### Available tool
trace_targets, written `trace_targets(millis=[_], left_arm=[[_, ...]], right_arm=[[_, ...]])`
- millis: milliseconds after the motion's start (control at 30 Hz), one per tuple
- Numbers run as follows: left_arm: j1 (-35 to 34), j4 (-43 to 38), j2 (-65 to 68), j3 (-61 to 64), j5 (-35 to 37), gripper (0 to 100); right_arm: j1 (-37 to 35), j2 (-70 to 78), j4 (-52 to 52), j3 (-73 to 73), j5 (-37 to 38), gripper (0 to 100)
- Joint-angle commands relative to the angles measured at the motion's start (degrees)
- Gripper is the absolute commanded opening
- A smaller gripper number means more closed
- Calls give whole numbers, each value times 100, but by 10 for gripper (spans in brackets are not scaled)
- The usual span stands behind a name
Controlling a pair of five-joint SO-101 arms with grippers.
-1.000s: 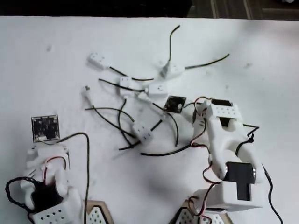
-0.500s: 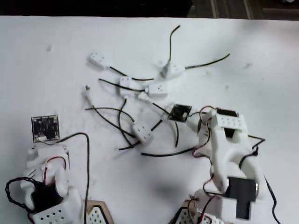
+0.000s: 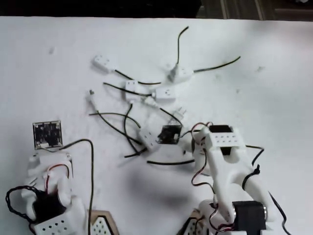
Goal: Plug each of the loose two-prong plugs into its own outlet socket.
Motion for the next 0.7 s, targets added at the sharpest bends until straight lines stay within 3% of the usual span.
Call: trace_targets(millis=[0, 333, 500, 667], left_arm=[[66, -114, -66, -53, 44, 23], [66, -105, -66, -53, 44, 23], [66, -105, -66, -53, 44, 23], [66, -105, -66, -53, 44, 23]], right_arm=[[-295, -207, -48, 26, -325, 191], [-743, -207, -1552, 677, -1327, 187], [-752, -207, -1640, 721, -1389, 25], [-716, -207, -1631, 686, -1635, 18]])
